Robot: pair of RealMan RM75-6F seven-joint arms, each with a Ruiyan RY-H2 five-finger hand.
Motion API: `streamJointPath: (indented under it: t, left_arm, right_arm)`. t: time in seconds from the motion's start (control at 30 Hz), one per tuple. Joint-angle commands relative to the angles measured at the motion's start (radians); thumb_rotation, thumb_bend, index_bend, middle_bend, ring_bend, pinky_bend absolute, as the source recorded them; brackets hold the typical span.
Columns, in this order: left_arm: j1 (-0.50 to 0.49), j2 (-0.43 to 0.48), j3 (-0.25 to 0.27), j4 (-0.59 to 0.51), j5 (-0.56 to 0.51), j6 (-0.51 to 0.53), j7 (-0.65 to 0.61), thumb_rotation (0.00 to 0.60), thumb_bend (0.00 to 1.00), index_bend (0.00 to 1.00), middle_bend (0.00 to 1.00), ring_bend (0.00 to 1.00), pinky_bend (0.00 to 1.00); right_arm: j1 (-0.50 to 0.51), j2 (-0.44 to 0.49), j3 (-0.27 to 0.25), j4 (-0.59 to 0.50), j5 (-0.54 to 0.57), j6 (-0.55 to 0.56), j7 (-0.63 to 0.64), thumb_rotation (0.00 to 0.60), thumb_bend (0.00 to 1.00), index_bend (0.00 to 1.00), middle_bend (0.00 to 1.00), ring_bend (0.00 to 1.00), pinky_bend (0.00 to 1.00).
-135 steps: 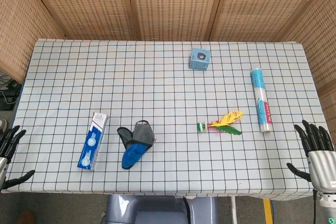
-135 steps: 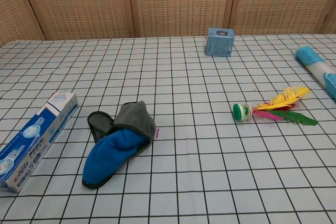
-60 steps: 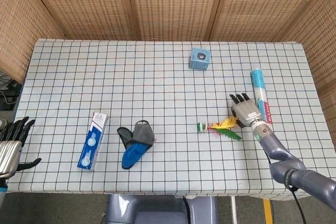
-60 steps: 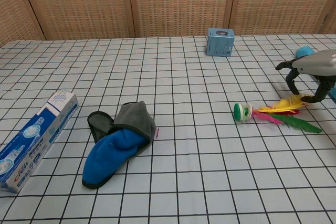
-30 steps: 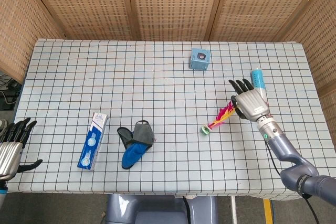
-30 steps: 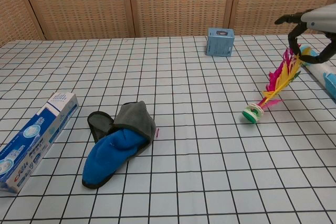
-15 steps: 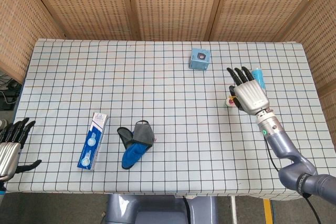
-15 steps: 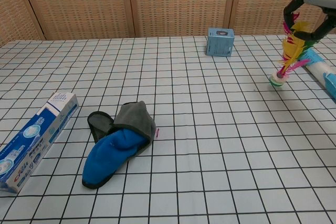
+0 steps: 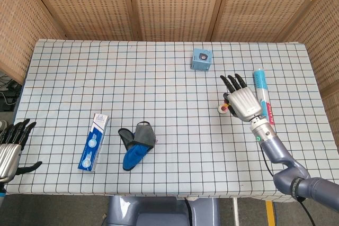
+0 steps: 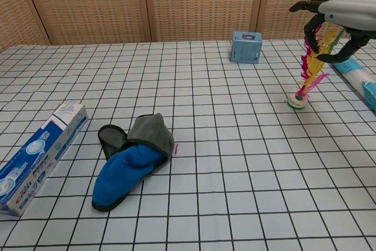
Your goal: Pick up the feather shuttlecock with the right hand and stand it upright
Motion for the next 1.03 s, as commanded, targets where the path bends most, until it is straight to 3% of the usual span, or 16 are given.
streamJointPath:
  t: [0.03,0.1,0.3,0.53,0.7,1.03]
  left_arm:
    - [0.001,0.001,0.0,0.001,0.001,0.001,-0.002,0.6,0.0,0.0,0.0,0.0,0.0]
    - [0.0,0.002,0.002,0.0,0.004,0.0,-0.004,0.6,0.0,0.0,0.0,0.0,0.0]
    - [0.009,0.008,0.003,-0.004,0.027,0.029,-0.015,0.6,0.0,0.0,0.0,0.0,0.0]
    - [0.02,0.017,0.008,0.006,0.055,0.058,-0.051,0.6,0.0,0.0,0.0,0.0,0.0]
    - [0.018,0.008,0.013,0.046,0.082,0.066,-0.095,0.6,0.0,0.0,0.0,0.0,0.0]
    - [0.041,0.013,0.024,0.058,0.139,0.133,-0.131,0.6,0.0,0.0,0.0,0.0,0.0]
  right_arm:
    - [-0.007,0.023,0.001,-0.037,0.008,-0.003,0.01,0.6,0.21,0.11,0.0,0.0,0.0]
    - [-0.015,0.04,0.004,-0.065,-0.002,0.019,0.013,0.6,0.13,0.0,0.0,0.0,0.0]
    - [-0.087,0.131,0.013,-0.183,-0.048,0.153,0.051,0.6,0.07,0.0,0.0,0.0,0.0]
    - [-0.267,0.232,-0.034,-0.287,-0.098,0.364,0.168,0.6,0.0,0.0,0.0,0.0,0.0]
    - [-0.389,0.227,-0.113,-0.238,-0.178,0.487,0.226,0.6,0.0,0.0,0.0,0.0,0.0]
    - [-0.51,0.182,-0.169,-0.171,-0.232,0.594,0.245,0.6,0.0,0.0,0.0,0.0,0.0]
